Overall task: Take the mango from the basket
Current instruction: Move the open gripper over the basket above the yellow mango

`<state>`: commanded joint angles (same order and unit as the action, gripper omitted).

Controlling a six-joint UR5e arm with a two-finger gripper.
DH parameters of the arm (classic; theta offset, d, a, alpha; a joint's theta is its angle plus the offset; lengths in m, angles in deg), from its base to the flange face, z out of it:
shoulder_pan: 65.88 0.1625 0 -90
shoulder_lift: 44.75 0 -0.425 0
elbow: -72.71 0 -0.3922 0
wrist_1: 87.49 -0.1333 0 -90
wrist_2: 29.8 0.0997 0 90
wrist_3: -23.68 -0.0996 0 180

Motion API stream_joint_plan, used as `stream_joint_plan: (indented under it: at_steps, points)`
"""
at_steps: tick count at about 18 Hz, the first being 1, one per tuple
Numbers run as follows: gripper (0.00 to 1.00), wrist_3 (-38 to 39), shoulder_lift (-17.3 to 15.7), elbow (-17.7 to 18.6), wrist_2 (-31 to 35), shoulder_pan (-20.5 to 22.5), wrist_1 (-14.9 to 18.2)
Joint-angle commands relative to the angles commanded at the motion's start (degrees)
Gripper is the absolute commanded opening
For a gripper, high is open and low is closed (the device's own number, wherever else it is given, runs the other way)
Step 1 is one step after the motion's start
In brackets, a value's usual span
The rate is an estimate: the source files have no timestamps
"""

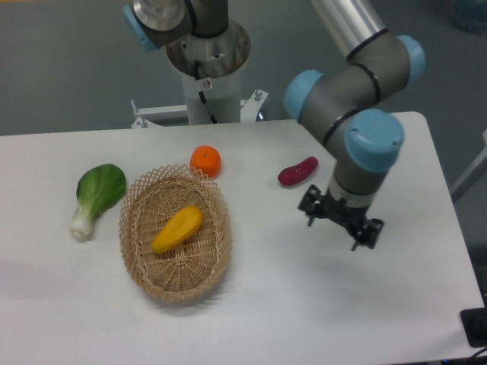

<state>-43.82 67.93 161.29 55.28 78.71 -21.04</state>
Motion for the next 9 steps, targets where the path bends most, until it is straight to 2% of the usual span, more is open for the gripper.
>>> stream_joint_plan:
  at_steps: [6,9]
  points:
    - [1.00,2.46,-2.90,5.18,-10.09,-2.20,-0.09]
    - [1.00,2.46,-4.40,8.78,-10.90,-4.04,-0.44]
